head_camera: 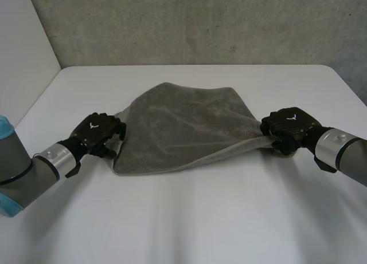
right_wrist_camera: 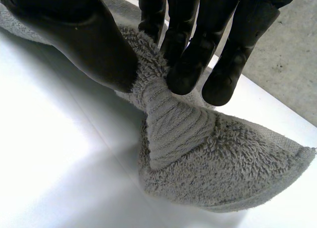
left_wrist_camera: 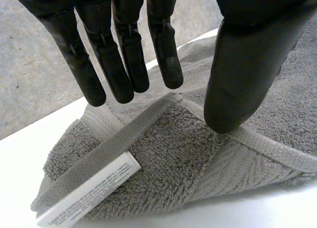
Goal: Fold the towel.
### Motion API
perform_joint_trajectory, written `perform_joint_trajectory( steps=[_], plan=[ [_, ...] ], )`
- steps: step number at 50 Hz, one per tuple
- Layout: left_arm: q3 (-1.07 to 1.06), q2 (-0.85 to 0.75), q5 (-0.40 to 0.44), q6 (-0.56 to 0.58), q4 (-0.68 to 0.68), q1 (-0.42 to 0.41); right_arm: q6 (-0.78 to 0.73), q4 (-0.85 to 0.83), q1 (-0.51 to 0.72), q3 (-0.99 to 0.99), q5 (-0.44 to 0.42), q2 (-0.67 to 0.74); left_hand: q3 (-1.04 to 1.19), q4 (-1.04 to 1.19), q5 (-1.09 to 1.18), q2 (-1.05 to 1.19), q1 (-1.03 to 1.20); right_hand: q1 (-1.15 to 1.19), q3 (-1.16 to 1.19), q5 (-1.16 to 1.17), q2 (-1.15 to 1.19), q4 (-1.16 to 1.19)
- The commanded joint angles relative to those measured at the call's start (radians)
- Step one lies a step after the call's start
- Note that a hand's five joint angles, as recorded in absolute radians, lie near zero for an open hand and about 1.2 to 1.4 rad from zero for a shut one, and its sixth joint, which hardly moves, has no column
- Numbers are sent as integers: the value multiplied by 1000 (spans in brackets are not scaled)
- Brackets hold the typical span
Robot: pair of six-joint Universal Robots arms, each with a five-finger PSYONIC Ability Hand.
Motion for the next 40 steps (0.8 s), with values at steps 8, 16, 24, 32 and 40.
perform_joint_trajectory(
  steps=[8,16,24,32,40],
  plan=[
    [-67,74,17,195,-13,7,0,0,1,5,1,4,-81,-76,-51,-75,-63,68,70,63,87,58],
    [-115,106,26,408,-44,24,0,0,1,7,1,5,-269,-264,-239,-263,-251,68,70,63,87,58],
    [-103,79,79,559,-82,30,0,0,2,8,1,4,-302,-297,-271,-296,-283,68,70,63,87,58],
    [-93,46,76,623,-84,32,0,0,2,13,0,4,-287,-282,-256,-281,-269,68,70,63,87,58],
    [-100,60,74,632,-121,61,-2,0,2,13,1,5,-273,-267,-242,-267,-254,68,70,63,87,58]
  ],
)
